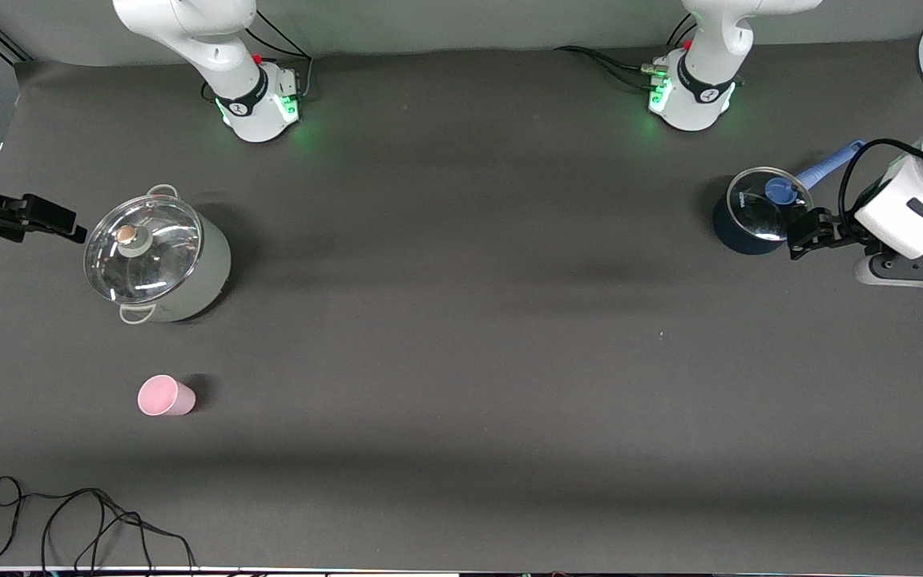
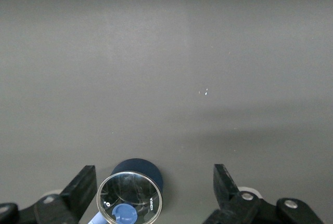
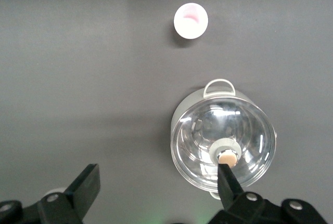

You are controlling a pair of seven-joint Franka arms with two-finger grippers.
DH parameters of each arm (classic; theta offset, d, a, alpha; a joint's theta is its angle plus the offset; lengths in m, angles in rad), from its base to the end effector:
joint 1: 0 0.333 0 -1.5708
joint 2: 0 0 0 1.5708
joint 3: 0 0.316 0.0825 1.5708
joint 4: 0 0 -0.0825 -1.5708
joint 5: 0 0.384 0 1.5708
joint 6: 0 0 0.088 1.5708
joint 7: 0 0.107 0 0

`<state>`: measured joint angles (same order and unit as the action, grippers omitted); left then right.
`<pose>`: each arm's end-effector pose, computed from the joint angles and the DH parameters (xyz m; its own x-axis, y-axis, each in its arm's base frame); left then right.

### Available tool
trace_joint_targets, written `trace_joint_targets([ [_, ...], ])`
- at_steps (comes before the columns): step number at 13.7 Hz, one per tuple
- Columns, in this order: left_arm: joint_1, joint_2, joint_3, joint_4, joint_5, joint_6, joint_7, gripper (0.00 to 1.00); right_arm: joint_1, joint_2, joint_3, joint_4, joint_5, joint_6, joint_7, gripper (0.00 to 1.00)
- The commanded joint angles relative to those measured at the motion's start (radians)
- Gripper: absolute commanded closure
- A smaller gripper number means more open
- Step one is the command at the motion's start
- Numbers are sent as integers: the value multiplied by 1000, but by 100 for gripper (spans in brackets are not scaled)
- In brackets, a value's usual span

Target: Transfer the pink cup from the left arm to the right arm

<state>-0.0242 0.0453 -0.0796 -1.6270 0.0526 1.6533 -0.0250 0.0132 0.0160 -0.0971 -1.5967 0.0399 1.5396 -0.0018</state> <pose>0.5706 -0.0532 0.5797 0.9964 -0.0830 -0.0177 -0.0838 -0.9953 -0.0492 0.5530 -0.0417 0.6010 0.9941 -0.0806 -0.0729 -0.0836 -0.9958 -0.0384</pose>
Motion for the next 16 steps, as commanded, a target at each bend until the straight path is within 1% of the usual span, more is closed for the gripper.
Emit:
trace_joint_targets([
  [1, -5, 7, 6, 19, -5, -6, 14, 0, 7, 22, -3, 43, 6, -4, 17, 0],
  [3, -5, 7, 6, 15, -5, -6, 14, 0, -4, 21, 14, 44, -3, -3, 16, 0],
  [5, -5, 5, 6, 12, -4, -6, 14, 0, -6, 21, 17, 43, -9, -1, 17, 0],
  [8, -3, -1, 6, -4, -4, -4, 14, 0, 5, 24, 17, 40, -8, 14, 28, 0],
  [10, 0, -8, 8, -19, -4, 2, 14, 0, 11, 30, 19, 38, -5, 33, 113, 0],
  [11, 1, -13, 8, -28, -5, 9, 14, 0, 27, 27, 17, 35, -5, 33, 117, 0],
  [16, 1, -18, 8, -39, -5, 16, 14, 0, 28, 27, 11, 35, -3, 33, 121, 0],
])
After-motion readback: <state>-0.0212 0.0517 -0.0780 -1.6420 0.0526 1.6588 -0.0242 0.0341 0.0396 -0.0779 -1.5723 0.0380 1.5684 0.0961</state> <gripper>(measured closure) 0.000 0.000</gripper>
